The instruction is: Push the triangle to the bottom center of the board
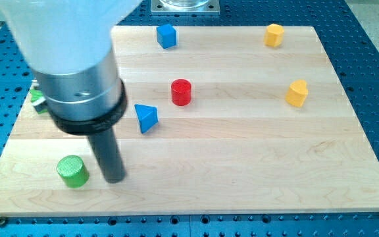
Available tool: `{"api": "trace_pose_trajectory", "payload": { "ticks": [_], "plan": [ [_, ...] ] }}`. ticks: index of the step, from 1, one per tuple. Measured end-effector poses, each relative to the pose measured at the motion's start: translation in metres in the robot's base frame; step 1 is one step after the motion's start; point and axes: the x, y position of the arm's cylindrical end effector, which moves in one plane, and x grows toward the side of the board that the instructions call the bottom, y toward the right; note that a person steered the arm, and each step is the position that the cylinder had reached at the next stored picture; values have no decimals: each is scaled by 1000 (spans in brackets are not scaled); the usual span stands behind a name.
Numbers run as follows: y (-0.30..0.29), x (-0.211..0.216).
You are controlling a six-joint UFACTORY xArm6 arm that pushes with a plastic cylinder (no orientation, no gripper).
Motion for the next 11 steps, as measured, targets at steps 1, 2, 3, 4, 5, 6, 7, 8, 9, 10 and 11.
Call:
{"api": "trace_pose_trajectory", "payload": {
  "ticks": [1, 2, 3, 4, 5, 6, 7, 8, 9, 10, 11],
  "plan": [
    [-70, 4],
    [-65, -16],
    [-38, -59],
    [-38, -79],
    [-38, -84],
    [-35, -84],
    [-35, -84],
    [-35, -85],
    [-35, -85],
    [-35, -85],
    [-33, -106]
  ]
}}
